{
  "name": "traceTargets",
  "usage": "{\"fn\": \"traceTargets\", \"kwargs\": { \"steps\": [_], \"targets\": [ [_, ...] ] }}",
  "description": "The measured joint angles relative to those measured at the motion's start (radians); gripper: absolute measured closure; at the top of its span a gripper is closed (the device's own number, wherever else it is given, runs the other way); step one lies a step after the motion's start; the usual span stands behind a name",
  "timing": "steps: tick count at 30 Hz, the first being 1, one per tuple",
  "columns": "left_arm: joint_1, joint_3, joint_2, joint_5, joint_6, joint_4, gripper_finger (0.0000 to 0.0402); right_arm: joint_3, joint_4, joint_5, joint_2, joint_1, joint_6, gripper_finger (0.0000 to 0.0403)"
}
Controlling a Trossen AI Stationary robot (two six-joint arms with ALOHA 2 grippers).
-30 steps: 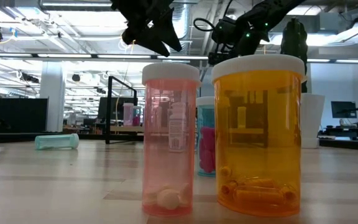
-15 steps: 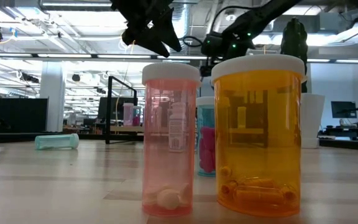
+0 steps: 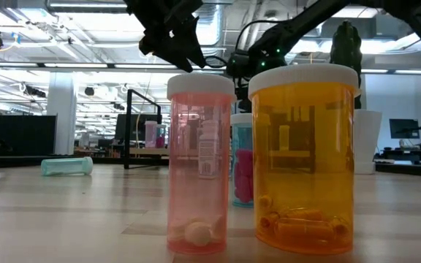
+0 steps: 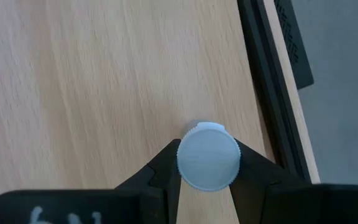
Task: Pick and place medicine bottles onto shelf by color
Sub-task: Put the blue pill bottle on the shelf
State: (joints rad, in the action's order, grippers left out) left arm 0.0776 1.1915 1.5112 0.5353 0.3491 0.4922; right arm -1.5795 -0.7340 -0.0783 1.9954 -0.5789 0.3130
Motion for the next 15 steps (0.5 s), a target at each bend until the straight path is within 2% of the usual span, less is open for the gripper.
{"fn": "traceTargets", "kwargs": {
  "steps": [10, 15],
  "targets": [
    [0.0, 0.0, 0.0, 0.003, -0.001, 0.0, 0.0164, 0.003, 0.031, 0.004, -0.001, 0.0, -0.009, 0.027],
    [0.0, 0.0, 0.0, 0.003, -0.001, 0.0, 0.0164, 0.006, 0.024, 0.008, -0.001, 0.0, -0.008, 0.0242]
  ]
}}
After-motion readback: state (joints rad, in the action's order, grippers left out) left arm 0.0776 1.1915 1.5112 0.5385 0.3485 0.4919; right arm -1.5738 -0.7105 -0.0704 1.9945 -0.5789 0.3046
